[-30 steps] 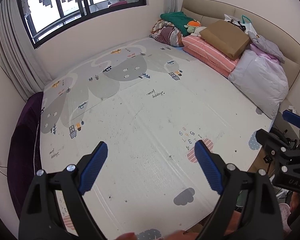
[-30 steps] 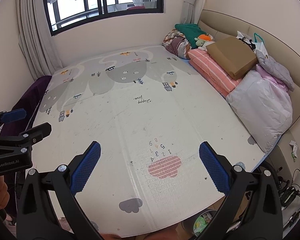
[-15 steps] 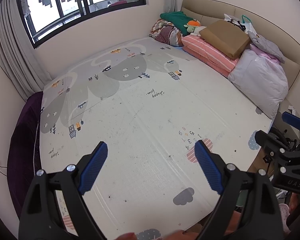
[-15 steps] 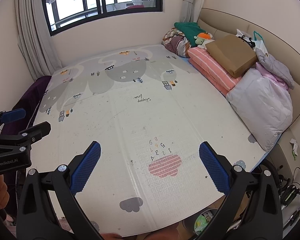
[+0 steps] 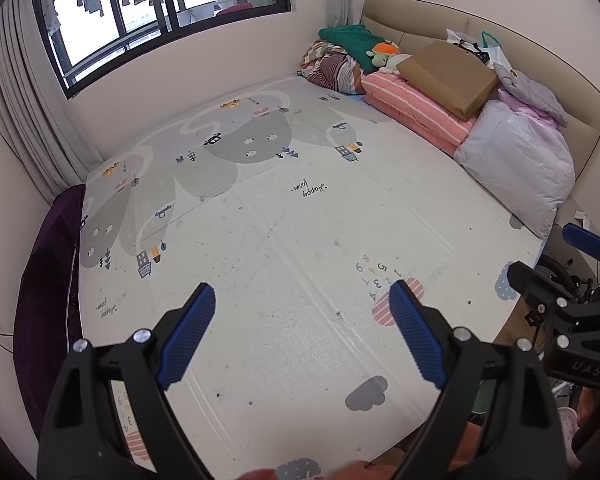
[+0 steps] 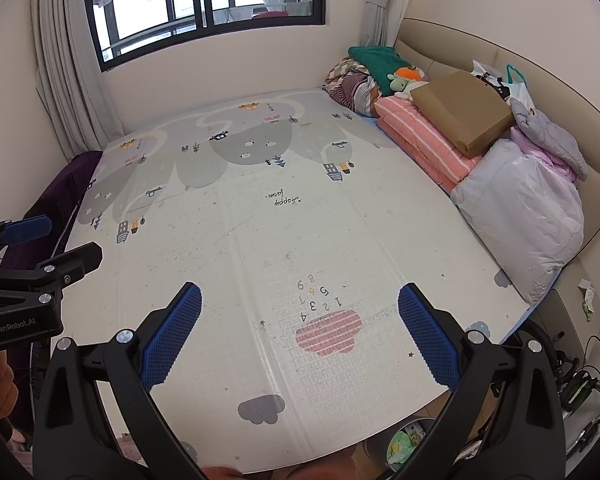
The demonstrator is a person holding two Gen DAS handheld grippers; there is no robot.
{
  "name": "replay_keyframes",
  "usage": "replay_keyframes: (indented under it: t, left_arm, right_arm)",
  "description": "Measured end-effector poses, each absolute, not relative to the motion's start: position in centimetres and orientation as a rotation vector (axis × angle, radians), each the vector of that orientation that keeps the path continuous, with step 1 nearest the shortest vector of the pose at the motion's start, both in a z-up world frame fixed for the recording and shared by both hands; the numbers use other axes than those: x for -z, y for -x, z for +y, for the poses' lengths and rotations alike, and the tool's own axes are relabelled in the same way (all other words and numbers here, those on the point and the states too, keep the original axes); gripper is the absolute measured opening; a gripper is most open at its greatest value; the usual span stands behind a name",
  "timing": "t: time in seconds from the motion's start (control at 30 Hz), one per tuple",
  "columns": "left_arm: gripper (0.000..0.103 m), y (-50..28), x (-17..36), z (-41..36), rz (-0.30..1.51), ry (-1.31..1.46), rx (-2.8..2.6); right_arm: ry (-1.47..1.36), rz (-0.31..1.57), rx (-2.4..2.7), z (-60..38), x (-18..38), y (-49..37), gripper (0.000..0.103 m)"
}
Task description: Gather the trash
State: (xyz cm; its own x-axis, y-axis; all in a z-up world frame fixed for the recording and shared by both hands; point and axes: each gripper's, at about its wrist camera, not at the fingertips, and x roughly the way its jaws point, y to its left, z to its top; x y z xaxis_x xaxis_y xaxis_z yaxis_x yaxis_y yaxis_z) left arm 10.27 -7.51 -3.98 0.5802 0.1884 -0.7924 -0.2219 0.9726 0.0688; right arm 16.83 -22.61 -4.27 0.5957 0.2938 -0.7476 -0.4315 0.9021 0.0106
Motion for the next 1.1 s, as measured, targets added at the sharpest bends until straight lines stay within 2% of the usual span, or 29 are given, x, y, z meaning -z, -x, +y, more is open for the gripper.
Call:
replay_keyframes:
  t: [0.8,1.1]
  left_arm:
    - [0.088,-10.1,4.0,-8.1,0.905,0.028,-0.206]
    - [0.088,-9.9,2.9,-8.4,0.836,0.005,-0.225]
  right_arm:
    - [0.182,0.83,-0.412,-23.2,4.3,-16.6,0.095]
    - [0.187,0.826,-0.402,-23.2,4.3,-16.5,0.095]
